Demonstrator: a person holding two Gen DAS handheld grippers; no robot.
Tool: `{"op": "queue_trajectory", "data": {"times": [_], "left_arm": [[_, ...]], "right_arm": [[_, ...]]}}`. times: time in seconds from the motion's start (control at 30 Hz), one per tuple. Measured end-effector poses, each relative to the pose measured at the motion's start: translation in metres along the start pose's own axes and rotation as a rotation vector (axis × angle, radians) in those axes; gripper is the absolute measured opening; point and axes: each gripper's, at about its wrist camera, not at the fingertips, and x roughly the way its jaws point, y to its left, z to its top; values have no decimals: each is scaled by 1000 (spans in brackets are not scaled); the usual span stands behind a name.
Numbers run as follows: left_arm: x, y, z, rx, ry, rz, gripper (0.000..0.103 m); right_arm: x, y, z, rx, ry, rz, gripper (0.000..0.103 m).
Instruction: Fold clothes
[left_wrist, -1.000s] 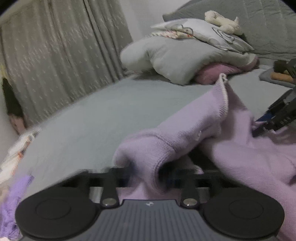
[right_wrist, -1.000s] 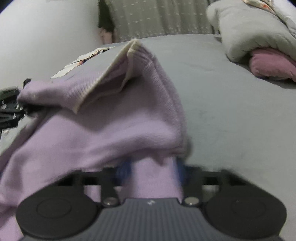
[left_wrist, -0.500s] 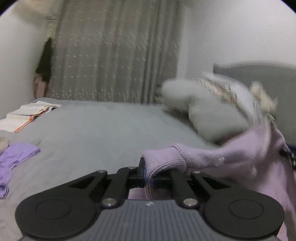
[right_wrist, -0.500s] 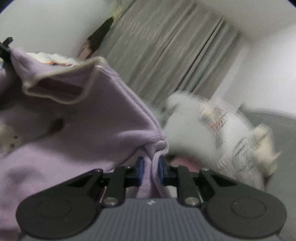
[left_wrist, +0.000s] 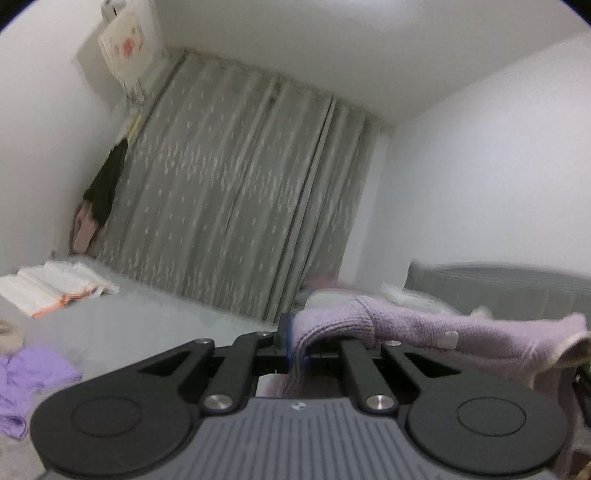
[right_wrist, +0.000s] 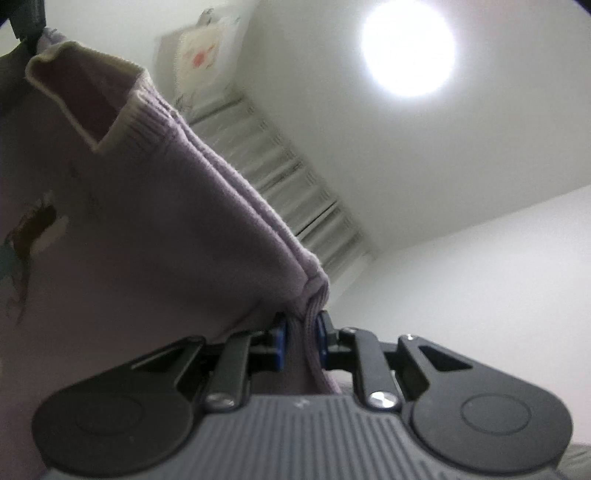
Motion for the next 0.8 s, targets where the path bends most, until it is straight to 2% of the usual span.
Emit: {"op": "queue_trajectory", "data": {"times": [0.13,0.3,0.43,0.53,0.63,0.73,0.8], "left_arm": [[-47,-21,37,-1,-111,-47,3],[-91,-40,56,5,-224,-68,3],[-126,-53,68,20,-320,-70,4],[-134,-57,70,34,-338,-58,4],[-126,-54,70,41,-303,-35,4],[-82,-44,54,71,-183,30,4],[-52,-36,42,92,-99,75,4]], "right_arm": [[-23,-24,24,15,-87,-102,15],[-57,-49,55,55,-186,-246,15],[-73,-57,71,76,-211,-289,15],[-80,-57,79,82,-214,-291,15],[-79,-49,84,85,-181,-254,15],[-69,-35,85,83,-111,-187,15],[-55,-19,82,79,-30,-113,15]]}}
